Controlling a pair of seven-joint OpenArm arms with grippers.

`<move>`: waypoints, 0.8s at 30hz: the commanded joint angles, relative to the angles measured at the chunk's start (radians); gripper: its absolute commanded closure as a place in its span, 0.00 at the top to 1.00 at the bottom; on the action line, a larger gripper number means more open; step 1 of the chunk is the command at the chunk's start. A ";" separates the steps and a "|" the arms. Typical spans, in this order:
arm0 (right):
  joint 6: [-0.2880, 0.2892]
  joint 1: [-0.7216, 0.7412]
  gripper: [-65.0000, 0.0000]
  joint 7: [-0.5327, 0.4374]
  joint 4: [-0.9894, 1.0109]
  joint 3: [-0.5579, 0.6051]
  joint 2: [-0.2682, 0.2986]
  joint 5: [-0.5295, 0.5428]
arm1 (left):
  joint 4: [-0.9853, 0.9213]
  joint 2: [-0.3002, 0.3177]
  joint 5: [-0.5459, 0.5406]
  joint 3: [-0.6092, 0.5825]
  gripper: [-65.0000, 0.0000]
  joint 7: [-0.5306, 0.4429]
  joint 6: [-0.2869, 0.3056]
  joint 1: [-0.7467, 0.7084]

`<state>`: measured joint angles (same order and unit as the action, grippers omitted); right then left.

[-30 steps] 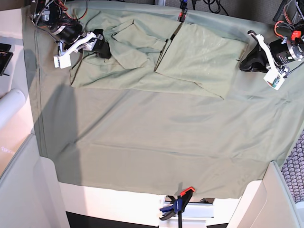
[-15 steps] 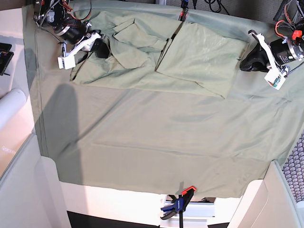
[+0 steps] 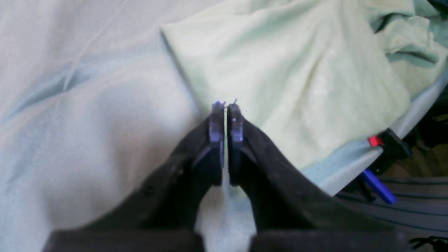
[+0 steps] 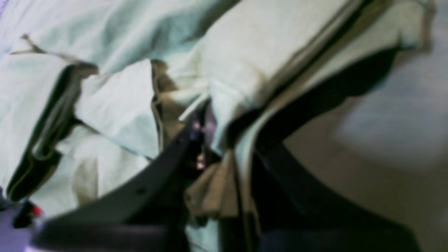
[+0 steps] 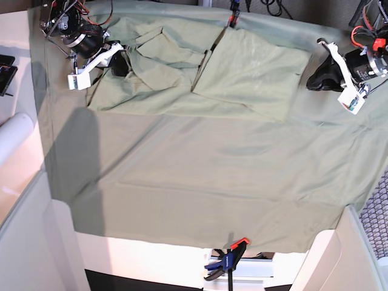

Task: Fold the T-shirt properly
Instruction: 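Drag the grasped shirt edge inward over the folded stack with the right gripper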

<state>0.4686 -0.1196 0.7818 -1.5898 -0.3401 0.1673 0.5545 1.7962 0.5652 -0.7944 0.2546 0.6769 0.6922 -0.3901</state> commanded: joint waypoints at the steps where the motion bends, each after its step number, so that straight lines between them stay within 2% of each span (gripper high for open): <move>1: 0.003 0.017 0.00 -0.031 -0.014 -0.020 0.036 0.002 | 0.015 0.017 -0.017 0.008 0.02 -0.016 0.006 0.005; 8: 0.003 0.031 0.00 -0.029 -0.015 -0.037 0.173 0.002 | 0.015 0.017 -0.016 0.008 0.02 0.008 0.006 0.005; 11: 0.003 0.048 0.00 -0.008 -0.018 -0.037 0.205 0.002 | 0.015 0.017 -0.008 0.008 0.02 0.016 0.006 0.004; 15: 0.003 0.094 0.00 0.073 -0.065 -0.028 0.206 0.002 | -0.013 0.017 0.022 0.008 0.02 0.015 0.006 -0.009; 18: 0.003 0.120 0.00 0.113 -0.142 0.022 0.207 0.001 | -0.048 0.017 0.021 0.008 0.02 0.016 0.006 -0.015; 24: 0.000 0.142 0.00 0.116 -0.249 0.266 0.192 -0.119 | -0.060 0.018 0.021 0.008 0.02 0.016 0.006 -0.015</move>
<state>0.4671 0.0109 0.9165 -1.8198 -0.0650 0.3523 0.4191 1.7237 0.5652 -0.7570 0.2546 0.7094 0.6922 -0.4076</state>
